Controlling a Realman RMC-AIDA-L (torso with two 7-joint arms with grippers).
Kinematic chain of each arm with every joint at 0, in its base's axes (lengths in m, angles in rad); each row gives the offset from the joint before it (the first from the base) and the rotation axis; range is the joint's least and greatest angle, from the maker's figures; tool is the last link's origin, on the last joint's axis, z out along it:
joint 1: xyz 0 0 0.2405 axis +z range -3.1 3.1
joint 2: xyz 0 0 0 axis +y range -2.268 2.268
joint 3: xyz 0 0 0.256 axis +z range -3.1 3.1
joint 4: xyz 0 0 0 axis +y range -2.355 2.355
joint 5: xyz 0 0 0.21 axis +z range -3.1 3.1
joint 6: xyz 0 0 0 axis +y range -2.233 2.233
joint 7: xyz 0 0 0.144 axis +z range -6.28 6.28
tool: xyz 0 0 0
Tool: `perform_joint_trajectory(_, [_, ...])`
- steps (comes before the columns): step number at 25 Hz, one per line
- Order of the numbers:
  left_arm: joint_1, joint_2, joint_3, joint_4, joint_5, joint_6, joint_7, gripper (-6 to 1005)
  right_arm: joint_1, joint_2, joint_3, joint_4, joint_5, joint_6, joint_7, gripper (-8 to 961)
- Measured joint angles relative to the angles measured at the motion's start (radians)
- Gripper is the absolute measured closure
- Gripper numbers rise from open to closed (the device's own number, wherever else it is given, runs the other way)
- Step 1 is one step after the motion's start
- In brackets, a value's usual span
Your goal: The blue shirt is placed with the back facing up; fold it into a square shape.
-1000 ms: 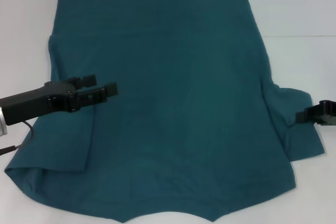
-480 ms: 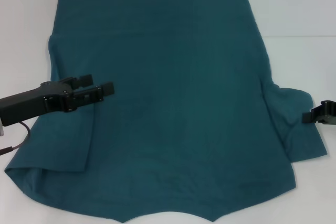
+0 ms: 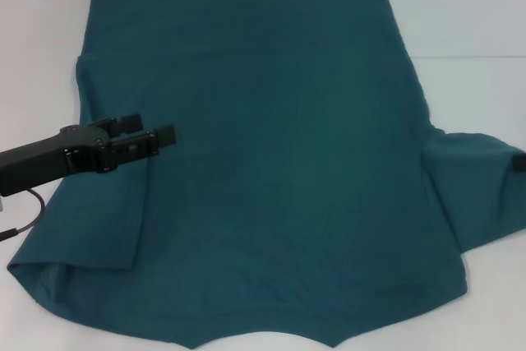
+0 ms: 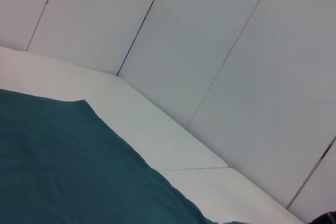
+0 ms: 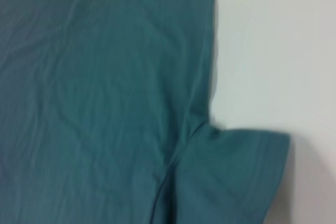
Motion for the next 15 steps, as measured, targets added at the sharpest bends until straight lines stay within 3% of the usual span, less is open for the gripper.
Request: perform_joint_trajectory(15, [0.014, 0.001, -0.013, 0.004, -0.058, 0.015, 0.0, 96, 0.052, -0.015, -0.024, -0.001, -0.014, 0.046, 0.023, 949])
